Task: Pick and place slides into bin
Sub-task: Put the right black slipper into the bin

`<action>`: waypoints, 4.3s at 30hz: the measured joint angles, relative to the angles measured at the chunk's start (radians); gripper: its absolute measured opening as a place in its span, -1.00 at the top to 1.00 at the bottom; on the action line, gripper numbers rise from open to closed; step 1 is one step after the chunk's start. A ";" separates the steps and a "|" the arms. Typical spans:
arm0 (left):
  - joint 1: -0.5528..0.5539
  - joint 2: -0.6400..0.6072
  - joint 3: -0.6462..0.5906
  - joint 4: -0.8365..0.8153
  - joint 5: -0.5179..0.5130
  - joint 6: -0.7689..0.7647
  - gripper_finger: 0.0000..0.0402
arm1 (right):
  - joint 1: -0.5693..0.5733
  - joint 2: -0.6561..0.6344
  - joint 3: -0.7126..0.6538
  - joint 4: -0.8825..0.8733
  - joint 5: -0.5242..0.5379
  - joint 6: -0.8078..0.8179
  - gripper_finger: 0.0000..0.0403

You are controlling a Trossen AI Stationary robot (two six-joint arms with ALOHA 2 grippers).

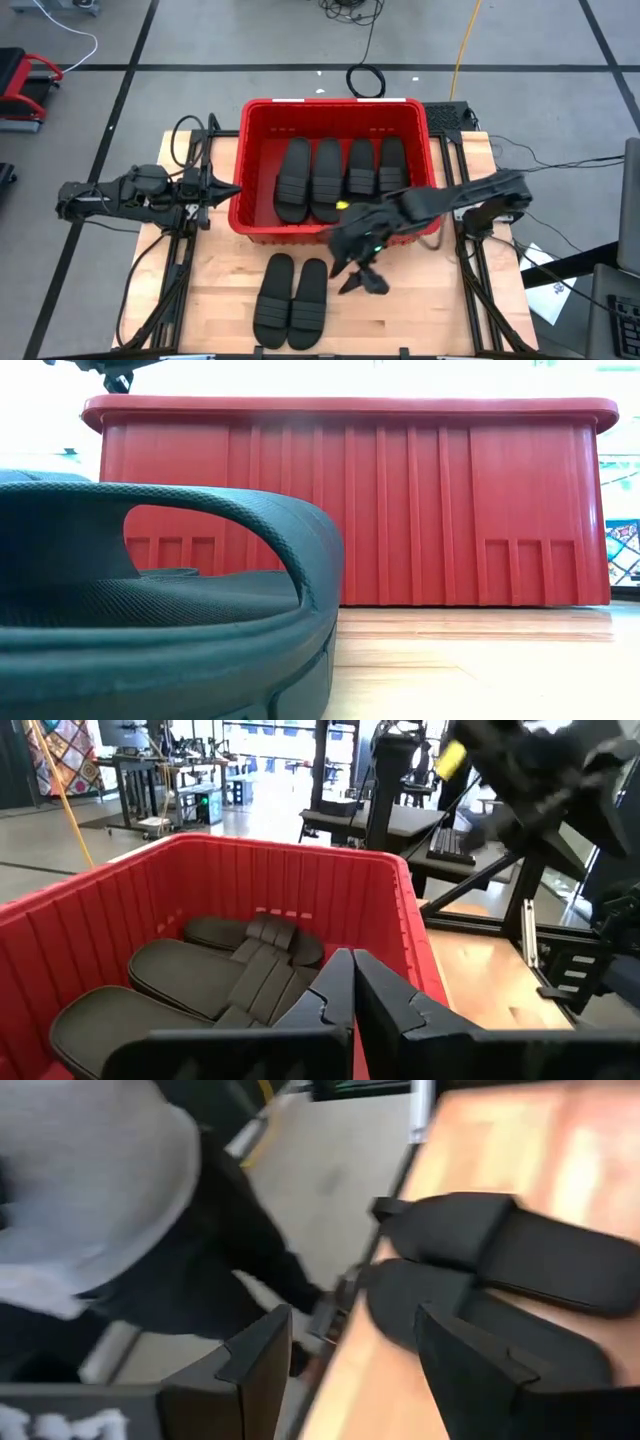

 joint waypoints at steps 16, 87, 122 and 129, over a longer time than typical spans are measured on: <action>0.000 -0.001 0.000 -0.004 0.000 -0.052 0.97 | 0.028 0.234 -0.039 0.167 -0.074 -0.036 -0.01; 0.001 -0.006 0.001 -0.028 -0.033 0.013 0.95 | 0.161 0.223 -0.487 0.769 0.601 0.342 0.18; 0.001 -0.006 0.001 -0.094 0.006 0.020 0.90 | 0.151 0.381 -0.523 0.944 0.332 0.516 -0.20; 0.001 -0.006 0.001 -0.100 0.005 0.019 0.90 | 0.153 0.453 -0.520 1.074 0.309 0.560 -0.13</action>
